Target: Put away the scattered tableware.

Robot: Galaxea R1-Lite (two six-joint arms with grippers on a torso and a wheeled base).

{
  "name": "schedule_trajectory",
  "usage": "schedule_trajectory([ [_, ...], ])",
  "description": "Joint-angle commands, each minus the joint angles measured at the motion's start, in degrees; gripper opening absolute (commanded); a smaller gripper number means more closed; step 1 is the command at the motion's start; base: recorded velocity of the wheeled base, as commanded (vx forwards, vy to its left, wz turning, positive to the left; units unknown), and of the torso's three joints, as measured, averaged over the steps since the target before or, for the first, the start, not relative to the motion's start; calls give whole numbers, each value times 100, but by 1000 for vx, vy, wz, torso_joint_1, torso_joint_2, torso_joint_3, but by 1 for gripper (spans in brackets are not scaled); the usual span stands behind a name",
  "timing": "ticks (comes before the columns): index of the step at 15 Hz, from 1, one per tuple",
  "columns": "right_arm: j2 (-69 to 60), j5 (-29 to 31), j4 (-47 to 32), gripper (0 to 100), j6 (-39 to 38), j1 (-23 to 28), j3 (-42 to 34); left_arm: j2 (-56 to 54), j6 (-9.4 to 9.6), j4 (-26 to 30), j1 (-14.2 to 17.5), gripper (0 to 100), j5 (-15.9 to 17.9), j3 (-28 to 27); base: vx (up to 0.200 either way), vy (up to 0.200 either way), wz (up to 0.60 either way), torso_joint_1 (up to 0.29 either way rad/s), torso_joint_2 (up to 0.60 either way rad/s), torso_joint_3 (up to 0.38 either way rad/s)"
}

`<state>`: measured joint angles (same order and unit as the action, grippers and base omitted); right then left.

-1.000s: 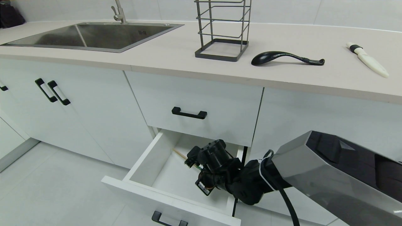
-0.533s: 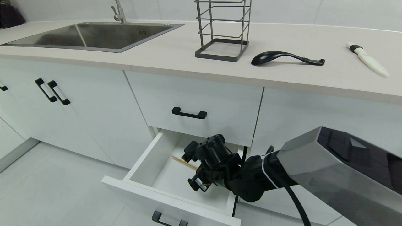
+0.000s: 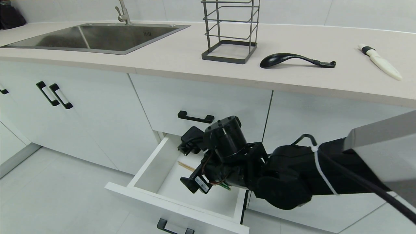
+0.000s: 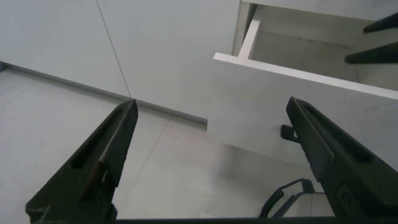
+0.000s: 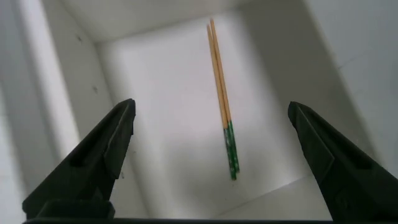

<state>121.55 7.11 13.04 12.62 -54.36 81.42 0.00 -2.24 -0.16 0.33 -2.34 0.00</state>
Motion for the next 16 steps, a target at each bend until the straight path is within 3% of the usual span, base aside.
schedule_trajectory([
  [1,-791,-280,242,100,4,-119,-460,9,-4,-2,2,100,-3,0,0,0,0,0,0,0],
  [4,-1318,-368,1332,100,65,-233,-1489,9,-4,-2,2,100,-3,0,0,0,0,0,0,0],
  [9,-2171,-851,1684,100,83,-66,-2631,9,-4,-2,2,100,-3,0,0,0,0,0,0,0],
  [13,-2338,-843,1825,100,276,-66,-3519,9,-4,-2,2,100,-3,0,0,0,0,0,0,0],
  [16,-2136,-843,2633,100,364,31,-3923,9,-4,-2,2,100,-3,0,0,0,0,0,0,0],
])
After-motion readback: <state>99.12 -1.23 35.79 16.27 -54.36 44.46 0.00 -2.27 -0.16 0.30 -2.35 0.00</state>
